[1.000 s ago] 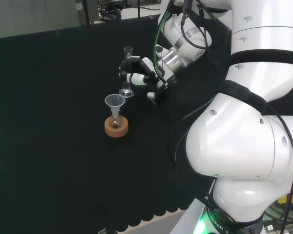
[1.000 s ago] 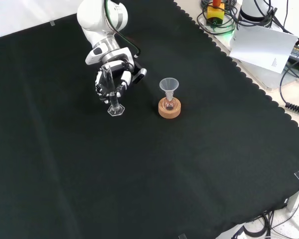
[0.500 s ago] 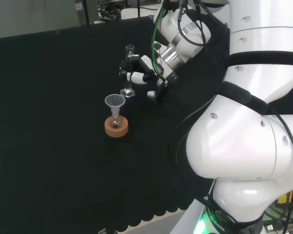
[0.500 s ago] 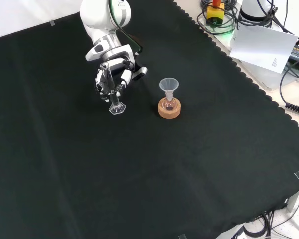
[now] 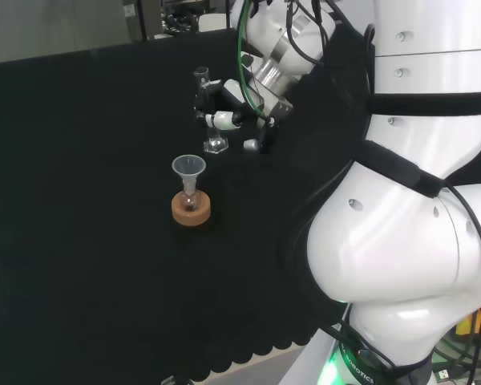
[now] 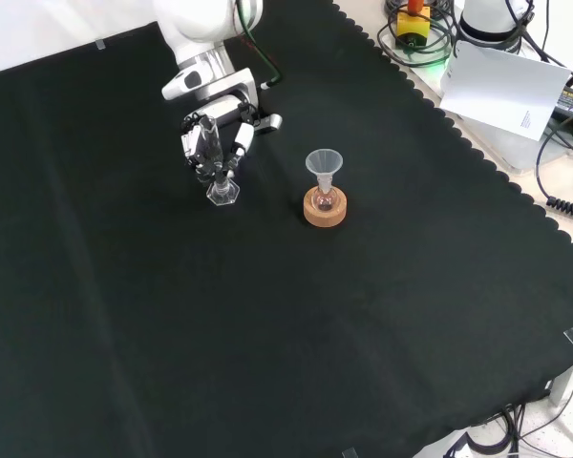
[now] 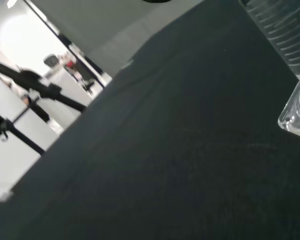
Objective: Pick up the graduated cylinder.
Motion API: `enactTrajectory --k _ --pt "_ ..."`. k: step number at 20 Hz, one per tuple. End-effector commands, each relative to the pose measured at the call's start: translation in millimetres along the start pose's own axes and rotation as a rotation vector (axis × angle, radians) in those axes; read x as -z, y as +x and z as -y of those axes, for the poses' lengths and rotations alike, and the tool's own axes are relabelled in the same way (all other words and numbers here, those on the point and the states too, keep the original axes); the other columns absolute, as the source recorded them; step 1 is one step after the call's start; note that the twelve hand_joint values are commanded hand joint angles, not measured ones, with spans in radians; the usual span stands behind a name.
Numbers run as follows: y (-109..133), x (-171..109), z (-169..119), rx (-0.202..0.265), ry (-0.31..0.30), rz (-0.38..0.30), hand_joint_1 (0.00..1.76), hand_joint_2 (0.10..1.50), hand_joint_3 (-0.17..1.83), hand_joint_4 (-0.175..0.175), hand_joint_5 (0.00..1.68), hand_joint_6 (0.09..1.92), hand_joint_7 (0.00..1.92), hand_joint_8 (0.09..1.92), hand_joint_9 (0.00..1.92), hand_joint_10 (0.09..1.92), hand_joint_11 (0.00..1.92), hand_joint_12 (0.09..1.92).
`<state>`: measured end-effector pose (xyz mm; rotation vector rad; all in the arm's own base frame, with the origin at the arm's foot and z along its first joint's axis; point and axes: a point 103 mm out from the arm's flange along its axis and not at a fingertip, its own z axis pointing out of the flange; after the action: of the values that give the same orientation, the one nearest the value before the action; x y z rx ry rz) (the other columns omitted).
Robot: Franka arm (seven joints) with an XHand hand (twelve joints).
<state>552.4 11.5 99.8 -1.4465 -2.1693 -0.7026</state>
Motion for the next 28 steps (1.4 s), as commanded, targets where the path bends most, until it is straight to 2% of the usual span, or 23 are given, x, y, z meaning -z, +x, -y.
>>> enactTrajectory --k 1,10,17,21,28 --pt "12.3 21.5 12.8 -0.021 0.053 0.138 1.09 1.16 0.00 -0.069 0.90 1.13 1.13 0.51 1.39 0.13 1.32 0.75" --pt "38.1 49.7 48.9 -0.066 0.130 0.284 1.10 1.16 0.00 -0.071 0.91 1.11 1.17 0.47 1.42 0.10 1.34 0.72" --pt "59.6 72.8 82.2 -0.072 0.155 0.386 1.10 1.15 0.00 -0.070 0.92 1.11 1.18 0.46 1.42 0.09 1.35 0.72" --pt "66.3 84.5 102.1 -0.084 0.190 0.455 1.10 1.15 0.00 -0.071 0.92 1.10 1.18 0.46 1.42 0.09 1.35 0.71" --pt "75.8 90.7 133.9 -0.106 0.258 0.533 1.10 1.15 0.00 -0.073 0.92 1.10 1.19 0.46 1.42 0.09 1.34 0.71"
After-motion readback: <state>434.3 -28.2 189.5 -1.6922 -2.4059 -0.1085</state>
